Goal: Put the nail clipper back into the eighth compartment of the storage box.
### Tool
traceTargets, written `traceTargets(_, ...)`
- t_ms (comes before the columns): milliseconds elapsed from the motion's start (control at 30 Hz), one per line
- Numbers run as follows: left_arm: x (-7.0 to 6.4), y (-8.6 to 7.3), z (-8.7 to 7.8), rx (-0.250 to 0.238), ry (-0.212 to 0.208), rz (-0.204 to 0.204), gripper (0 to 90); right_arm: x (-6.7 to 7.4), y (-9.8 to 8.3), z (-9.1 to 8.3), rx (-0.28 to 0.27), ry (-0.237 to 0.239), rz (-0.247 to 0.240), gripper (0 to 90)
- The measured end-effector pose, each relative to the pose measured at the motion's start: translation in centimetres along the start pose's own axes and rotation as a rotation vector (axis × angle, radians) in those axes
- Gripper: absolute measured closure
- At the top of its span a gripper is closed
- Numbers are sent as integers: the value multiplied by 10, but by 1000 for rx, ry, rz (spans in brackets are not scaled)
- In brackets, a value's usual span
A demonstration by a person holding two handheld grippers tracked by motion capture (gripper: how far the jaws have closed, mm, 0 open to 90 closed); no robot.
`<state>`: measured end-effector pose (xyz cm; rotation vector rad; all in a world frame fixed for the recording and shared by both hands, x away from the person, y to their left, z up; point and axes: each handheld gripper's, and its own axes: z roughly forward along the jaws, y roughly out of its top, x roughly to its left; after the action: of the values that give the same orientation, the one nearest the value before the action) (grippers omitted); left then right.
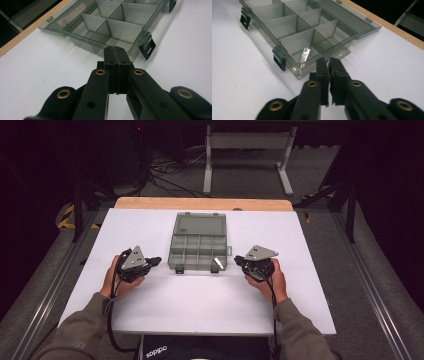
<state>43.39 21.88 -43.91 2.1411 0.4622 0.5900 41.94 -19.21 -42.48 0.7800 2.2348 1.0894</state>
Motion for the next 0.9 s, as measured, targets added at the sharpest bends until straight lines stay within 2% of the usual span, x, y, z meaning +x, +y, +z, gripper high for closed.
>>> traceTargets(133,4,0,4,8,14,-9,896,-1,0,2,12,-5,-13,900)
traceTargets(267,11,4,10,22,24,1,896,-5,0,5,27,-16,-27,900)
traceTargets(333,16,5,12,15,22,-11,897,-8,2,7,29,-20,-26,900)
traceTargets(433,26,6,15,21,24,-22,897,-17,9,10,39,-22,-24,900)
traceTargets(567,46,11,21,43,20,-44,898,-32,21,14,11,-26,7,900)
traceTargets(600,46,11,21,43,20,-44,898,-32,21,14,11,-26,7,900)
traceTargets(733,58,17,27,46,30,-56,898,-46,36,27,43,-50,-9,900)
traceTargets(900,73,24,36,41,59,-73,899,-61,48,42,64,-67,6,900)
